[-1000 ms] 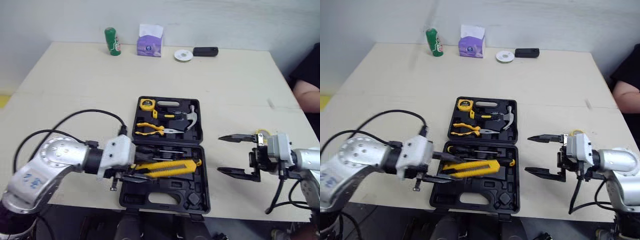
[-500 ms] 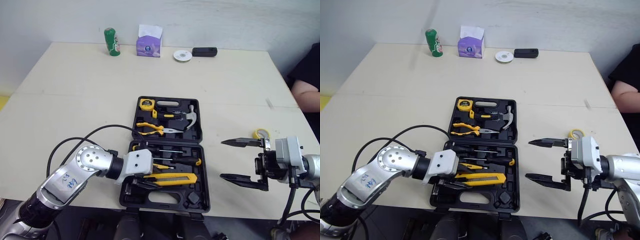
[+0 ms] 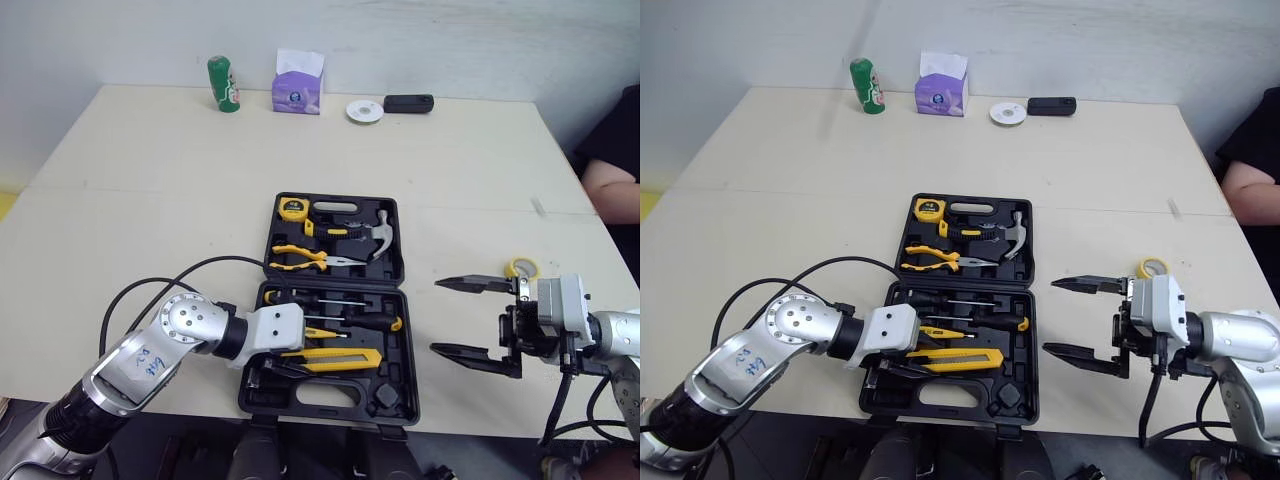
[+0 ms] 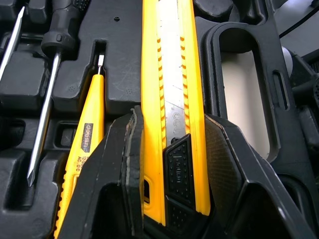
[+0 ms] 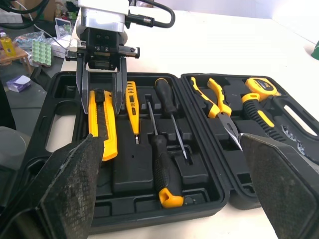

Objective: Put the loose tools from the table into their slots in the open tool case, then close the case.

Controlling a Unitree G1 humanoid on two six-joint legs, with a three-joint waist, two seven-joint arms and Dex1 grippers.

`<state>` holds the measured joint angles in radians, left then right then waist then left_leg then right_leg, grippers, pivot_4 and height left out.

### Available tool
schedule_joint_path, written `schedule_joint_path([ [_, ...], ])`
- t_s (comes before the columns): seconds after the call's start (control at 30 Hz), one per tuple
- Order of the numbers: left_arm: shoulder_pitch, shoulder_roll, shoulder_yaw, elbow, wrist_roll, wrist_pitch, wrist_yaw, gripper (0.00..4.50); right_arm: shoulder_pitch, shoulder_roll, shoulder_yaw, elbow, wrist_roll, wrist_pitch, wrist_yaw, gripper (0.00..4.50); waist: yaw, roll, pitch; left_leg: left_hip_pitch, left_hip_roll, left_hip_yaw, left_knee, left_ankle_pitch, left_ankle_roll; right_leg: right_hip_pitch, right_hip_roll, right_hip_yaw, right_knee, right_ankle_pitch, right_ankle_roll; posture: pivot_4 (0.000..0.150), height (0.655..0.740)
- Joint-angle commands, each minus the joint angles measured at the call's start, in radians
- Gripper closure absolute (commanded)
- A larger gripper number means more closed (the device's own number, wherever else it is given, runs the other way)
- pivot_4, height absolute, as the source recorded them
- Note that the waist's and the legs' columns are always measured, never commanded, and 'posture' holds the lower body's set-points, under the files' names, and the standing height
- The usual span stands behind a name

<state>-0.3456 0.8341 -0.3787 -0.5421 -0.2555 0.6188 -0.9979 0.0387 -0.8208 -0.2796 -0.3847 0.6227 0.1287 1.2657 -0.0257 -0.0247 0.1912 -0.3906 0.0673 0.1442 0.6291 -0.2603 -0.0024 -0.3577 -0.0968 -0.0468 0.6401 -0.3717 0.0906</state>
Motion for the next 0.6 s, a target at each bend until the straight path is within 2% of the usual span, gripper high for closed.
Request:
schedule_joint_path([
  [0.03,0.017,0.026,-0.009,-0.035,0.03,-0.008,-0.01,3.2,0.011,0.006,-0.017,-0.003,0.009,-0.026,0.008,0.0,0.0,0.0,0.0,0.0,0.0,0.0,0.0,0.0,0.0,0.0,0.0,0.0,0.001,0.0,0.0,0.15,0.74],
  [0.17,0.018,0.019,-0.004,-0.042,0.022,0.004,-0.006,3.2,0.013,0.008,-0.013,0.007,0.007,-0.035,0.015,0.0,-0.001,0.0,0.0,0.001,0.0,0.0,0.0,0.0,0.0,0.0,0.0,0.0,0.002,0.0,0.0,0.15,0.74],
  [0.23,0.012,0.02,-0.002,-0.042,0.03,-0.002,-0.005,2.11,0.013,0.008,-0.014,0.017,0.007,-0.04,0.021,0.0,-0.001,0.0,0.0,0.001,0.0,0.0,0.0,0.0,0.0,0.0,0.0,0.0,0.002,0.0,-0.001,0.15,0.74],
  [0.33,0.003,0.004,0.016,-0.041,0.041,-0.077,-0.009,0.87,0.014,0.008,-0.014,0.029,0.006,-0.048,0.03,0.0,0.0,0.0,0.0,0.001,0.0,0.0,0.0,0.0,0.0,0.0,0.0,0.0,0.002,0.0,-0.001,0.15,0.74],
  [0.6,0.024,-0.02,0.092,-0.039,-0.042,-0.181,-0.07,0.87,0.0,0.015,0.004,0.066,-0.007,-0.068,0.04,0.0,0.0,0.0,0.0,0.0,0.0,0.0,0.002,0.0,0.0,0.0,0.0,0.0,0.003,0.0,0.0,0.15,0.74],
])
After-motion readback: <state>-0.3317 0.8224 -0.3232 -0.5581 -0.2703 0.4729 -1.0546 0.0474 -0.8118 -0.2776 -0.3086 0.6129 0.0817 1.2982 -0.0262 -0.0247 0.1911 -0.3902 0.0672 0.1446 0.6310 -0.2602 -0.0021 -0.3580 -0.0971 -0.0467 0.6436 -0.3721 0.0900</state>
